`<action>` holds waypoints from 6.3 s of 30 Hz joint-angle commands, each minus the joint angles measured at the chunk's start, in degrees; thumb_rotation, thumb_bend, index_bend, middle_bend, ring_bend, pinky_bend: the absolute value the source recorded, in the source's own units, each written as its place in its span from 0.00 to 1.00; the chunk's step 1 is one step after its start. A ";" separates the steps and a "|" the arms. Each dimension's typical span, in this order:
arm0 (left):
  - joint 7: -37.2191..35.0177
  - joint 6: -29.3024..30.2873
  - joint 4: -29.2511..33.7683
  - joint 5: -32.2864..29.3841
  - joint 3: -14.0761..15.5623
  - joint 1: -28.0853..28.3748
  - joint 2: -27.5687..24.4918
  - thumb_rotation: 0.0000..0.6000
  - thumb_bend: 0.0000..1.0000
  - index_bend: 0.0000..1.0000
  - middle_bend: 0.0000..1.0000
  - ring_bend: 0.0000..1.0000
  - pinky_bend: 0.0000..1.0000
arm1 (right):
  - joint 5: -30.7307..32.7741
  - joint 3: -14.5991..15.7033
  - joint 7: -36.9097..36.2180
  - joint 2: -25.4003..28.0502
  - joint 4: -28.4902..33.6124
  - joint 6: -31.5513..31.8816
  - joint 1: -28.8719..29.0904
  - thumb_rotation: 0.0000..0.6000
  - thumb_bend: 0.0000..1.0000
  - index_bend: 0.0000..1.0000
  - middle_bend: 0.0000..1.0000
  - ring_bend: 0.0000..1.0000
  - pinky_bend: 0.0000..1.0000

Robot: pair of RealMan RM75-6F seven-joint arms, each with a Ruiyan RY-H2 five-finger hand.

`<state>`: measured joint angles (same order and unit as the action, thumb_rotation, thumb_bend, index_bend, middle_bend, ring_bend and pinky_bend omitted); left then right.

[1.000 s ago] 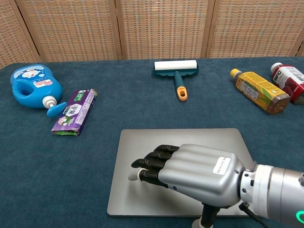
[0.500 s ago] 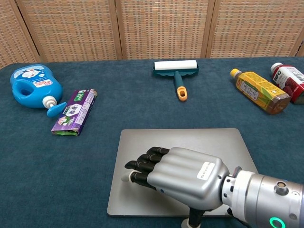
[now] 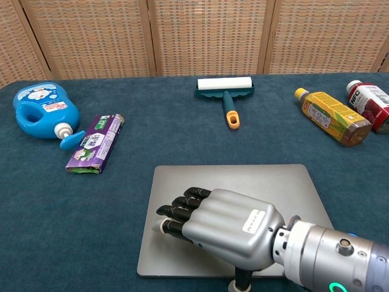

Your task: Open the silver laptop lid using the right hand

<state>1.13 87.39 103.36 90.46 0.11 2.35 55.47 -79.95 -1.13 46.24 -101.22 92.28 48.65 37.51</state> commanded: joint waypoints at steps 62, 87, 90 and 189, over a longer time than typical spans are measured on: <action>2.32 -13.87 -3.99 4.55 -1.02 11.13 3.63 1.00 0.00 0.00 0.00 0.00 0.00 | -9.63 -6.78 7.74 1.39 -10.21 20.71 -1.82 1.00 0.63 0.15 0.11 0.05 0.09; -4.78 -32.18 -17.47 9.63 -0.95 31.50 21.38 1.00 0.93 0.13 0.00 0.04 0.05 | -6.37 -8.59 4.02 1.92 -12.50 19.74 -0.31 1.00 0.63 0.16 0.12 0.05 0.09; -5.18 -32.94 -18.52 8.64 -1.18 32.64 23.60 1.00 0.97 0.16 0.00 0.08 0.09 | -6.17 -8.74 3.82 1.82 -12.49 19.86 -0.15 1.00 0.63 0.16 0.12 0.05 0.09; 10.00 -43.22 -33.74 -10.81 -2.12 44.25 45.08 1.00 1.00 0.26 0.05 0.17 0.09 | 23.38 -20.38 -1.70 16.00 -18.74 13.26 7.20 1.00 0.63 0.16 0.12 0.06 0.10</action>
<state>11.17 44.14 69.62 79.61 -2.02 46.63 100.58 -56.53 -21.65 44.55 -85.35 73.37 61.73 44.69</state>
